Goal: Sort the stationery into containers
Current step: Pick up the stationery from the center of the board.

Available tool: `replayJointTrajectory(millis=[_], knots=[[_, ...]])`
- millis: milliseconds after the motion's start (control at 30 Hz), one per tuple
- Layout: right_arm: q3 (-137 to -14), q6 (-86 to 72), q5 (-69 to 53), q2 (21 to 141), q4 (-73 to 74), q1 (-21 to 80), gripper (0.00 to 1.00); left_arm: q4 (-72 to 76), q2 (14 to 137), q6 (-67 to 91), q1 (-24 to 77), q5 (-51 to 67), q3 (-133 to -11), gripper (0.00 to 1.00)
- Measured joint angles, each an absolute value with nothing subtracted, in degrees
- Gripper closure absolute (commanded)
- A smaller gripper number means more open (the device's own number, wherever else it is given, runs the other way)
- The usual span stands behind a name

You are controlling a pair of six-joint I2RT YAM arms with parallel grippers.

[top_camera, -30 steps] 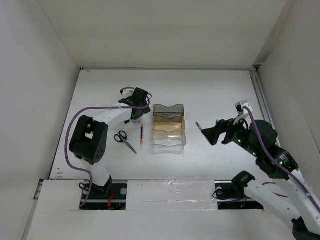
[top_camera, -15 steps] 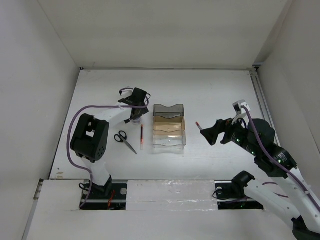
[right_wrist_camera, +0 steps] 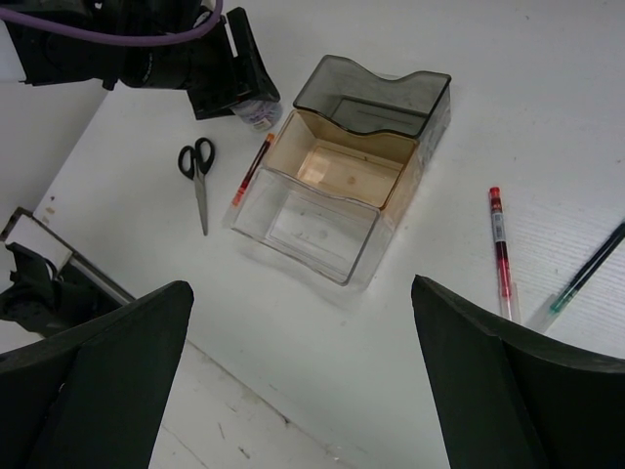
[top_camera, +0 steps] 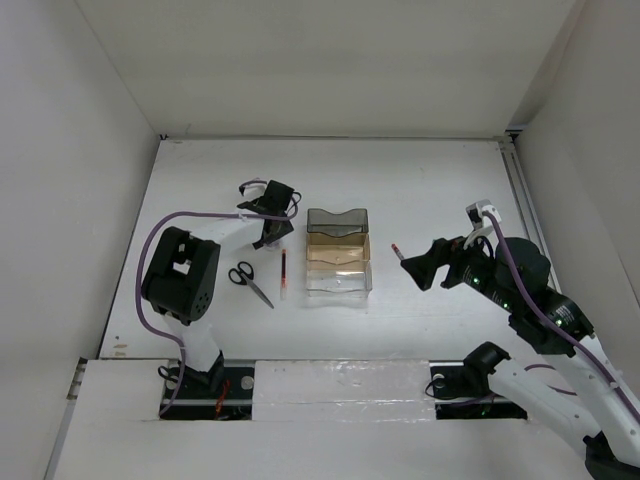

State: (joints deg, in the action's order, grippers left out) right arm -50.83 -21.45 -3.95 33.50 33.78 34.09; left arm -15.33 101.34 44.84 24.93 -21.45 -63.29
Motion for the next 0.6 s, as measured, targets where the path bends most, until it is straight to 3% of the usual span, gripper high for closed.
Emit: replayJointTrajectory(millis=[33, 200, 600], knots=[[-50.83, -21.47, -3.9, 33.5, 33.78, 34.09, 0.0, -15.22, 101.34, 44.88, 24.91, -21.47, -63.22, 0.7], [-50.83, -21.93, -3.42, 33.39, 33.8, 34.09, 0.0, -15.14, 101.25, 45.06, 24.91, -21.61, -63.11, 1.0], [-50.83, -22.33, -3.33, 33.34, 33.8, 34.09, 0.0, -22.98, 96.66, 44.77, 24.95, -25.8, -69.91, 1.0]])
